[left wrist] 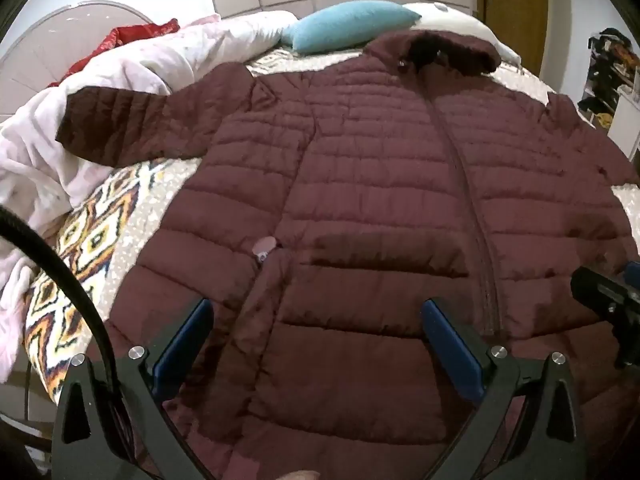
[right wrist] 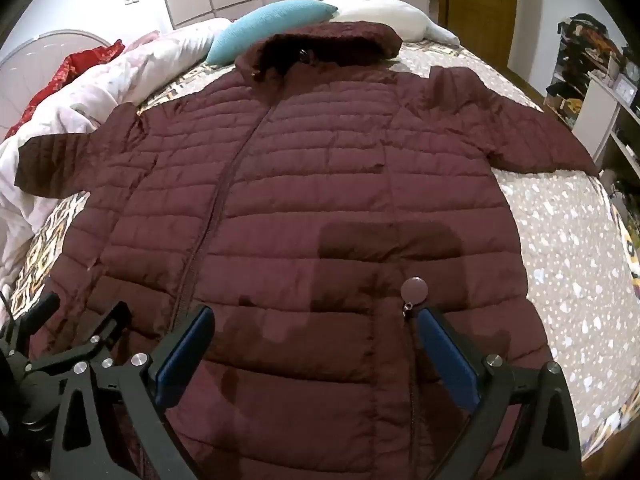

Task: Fold large clothes
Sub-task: 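Move the right tool toward the hood of the maroon puffer jacket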

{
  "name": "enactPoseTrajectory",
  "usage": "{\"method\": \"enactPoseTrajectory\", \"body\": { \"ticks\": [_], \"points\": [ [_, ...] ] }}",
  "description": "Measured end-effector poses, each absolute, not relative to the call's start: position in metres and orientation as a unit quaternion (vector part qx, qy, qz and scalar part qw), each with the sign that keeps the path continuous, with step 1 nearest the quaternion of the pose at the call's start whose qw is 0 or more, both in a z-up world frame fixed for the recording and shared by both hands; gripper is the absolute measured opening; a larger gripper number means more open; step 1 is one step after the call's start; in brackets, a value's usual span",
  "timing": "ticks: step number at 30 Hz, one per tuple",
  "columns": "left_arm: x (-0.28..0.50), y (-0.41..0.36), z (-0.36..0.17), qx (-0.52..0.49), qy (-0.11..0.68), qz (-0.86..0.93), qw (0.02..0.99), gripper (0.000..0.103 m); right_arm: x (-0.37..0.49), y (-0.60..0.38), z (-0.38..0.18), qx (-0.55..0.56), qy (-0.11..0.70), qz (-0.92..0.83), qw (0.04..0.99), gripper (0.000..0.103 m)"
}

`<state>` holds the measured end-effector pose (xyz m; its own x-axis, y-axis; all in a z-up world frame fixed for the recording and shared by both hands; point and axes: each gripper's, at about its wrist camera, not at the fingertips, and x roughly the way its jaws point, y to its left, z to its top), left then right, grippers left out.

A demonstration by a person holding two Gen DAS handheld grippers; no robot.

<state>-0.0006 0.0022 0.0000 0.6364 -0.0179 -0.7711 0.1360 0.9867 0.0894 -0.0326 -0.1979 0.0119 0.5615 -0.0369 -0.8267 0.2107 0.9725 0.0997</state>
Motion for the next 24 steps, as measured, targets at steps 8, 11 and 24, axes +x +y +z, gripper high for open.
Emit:
{"method": "enactPoseTrajectory", "body": {
  "ticks": [8,11,24],
  "points": [
    [0.008,0.006,-0.022,0.068,0.467,-0.046,0.88,0.103,-0.036,-0.199,0.001,0.091,0.457,-0.072,0.882,0.103],
    [0.011,0.005,-0.028,0.062,0.478,-0.042,0.875,0.103,-0.036,-0.194,-0.002,0.095,0.463,-0.075,0.878,0.103],
    [-0.002,0.033,0.013,-0.003,0.463,-0.07,0.884,0.103,-0.028,-0.203,0.055,0.116,0.449,-0.049,0.885,0.103]
  ]
}}
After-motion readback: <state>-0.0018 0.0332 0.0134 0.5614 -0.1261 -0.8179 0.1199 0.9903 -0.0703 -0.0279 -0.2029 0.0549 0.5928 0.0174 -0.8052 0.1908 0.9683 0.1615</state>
